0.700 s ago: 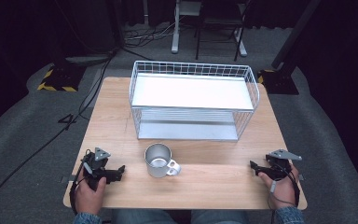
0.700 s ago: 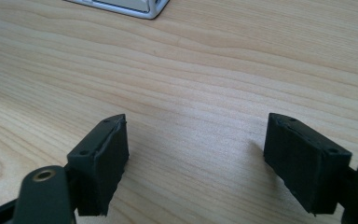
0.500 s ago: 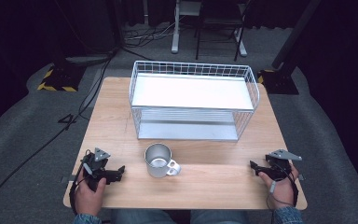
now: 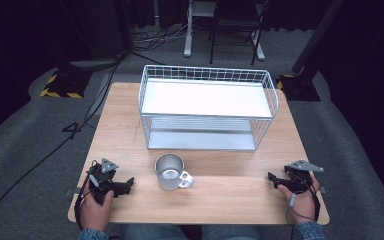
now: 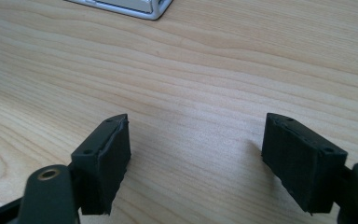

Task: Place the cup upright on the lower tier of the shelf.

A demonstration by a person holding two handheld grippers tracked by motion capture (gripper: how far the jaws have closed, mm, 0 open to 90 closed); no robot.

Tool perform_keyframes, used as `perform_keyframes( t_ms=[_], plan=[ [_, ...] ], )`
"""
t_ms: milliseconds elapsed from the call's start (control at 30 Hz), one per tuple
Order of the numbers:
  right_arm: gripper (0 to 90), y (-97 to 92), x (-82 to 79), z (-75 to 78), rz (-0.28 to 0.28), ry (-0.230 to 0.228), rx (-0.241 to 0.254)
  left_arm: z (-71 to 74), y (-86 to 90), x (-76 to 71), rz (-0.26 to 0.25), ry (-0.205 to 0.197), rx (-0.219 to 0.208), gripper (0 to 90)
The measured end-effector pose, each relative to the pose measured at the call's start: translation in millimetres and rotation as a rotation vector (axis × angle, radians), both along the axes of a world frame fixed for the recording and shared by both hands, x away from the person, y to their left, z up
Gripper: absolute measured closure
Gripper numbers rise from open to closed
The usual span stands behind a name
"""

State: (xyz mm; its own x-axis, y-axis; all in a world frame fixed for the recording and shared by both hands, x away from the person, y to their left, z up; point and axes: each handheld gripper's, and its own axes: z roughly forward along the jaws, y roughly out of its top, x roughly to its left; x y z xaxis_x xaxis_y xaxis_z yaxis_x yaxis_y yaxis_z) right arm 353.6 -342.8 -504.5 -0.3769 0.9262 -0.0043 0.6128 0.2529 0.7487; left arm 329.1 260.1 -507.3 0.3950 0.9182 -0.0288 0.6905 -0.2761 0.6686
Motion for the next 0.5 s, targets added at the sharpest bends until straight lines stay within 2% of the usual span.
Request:
perform_keyframes(
  t_ms=[167, 300, 500],
  plan=[
    [27.1, 1.8, -3.7, 0.2, 0.007, -0.008, 0.0, 0.0, -0.1, 0.8, 0.0, 0.0, 0.0, 0.2],
    [24.4, 4.5, -3.0, 1.6, 0.012, -0.021, -0.014, -0.1, -0.2, 0.2, 0.001, -0.002, -0.001, 0.2],
    [24.8, 13.5, -5.1, 14.1, 0.054, -0.05, 0.004, -0.1, -0.2, 0.3, 0.001, -0.001, -0.002, 0.2]
  ],
)
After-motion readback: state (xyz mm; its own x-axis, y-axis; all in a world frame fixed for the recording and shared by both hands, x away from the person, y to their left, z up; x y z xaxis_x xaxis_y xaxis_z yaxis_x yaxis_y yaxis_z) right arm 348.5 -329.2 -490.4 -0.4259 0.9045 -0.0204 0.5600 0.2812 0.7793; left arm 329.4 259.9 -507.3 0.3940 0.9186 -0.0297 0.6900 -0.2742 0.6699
